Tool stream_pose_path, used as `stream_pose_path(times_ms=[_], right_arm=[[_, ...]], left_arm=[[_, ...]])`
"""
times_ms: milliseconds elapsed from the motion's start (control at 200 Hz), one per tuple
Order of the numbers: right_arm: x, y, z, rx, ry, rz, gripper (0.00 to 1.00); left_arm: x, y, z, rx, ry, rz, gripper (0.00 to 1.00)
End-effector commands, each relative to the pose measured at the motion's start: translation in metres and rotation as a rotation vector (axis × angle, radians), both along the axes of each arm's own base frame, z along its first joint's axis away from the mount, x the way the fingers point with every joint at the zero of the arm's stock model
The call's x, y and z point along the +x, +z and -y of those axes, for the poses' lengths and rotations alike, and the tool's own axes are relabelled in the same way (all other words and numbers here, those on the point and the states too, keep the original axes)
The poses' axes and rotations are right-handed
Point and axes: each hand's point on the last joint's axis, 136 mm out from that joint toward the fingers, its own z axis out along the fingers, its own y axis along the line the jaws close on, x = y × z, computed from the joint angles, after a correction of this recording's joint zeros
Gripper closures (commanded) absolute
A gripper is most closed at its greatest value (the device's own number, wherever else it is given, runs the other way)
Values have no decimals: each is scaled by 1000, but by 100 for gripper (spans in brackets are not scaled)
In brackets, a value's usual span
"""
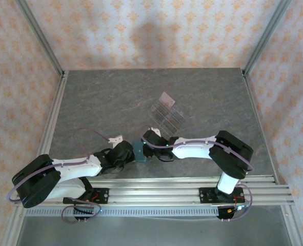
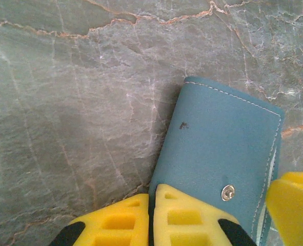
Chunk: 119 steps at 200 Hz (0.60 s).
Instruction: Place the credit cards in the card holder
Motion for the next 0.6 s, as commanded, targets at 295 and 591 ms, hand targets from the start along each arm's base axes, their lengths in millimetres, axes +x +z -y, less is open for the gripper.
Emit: stream_pose_path(times_ms=[295, 591], right_arm=[[-6, 11, 0, 50, 13, 2, 61], [21, 21, -5, 100, -9, 15, 58]], left_arm=[[-20, -29, -24, 128, 12, -87, 90], [-23, -33, -24, 135, 13, -88, 90]])
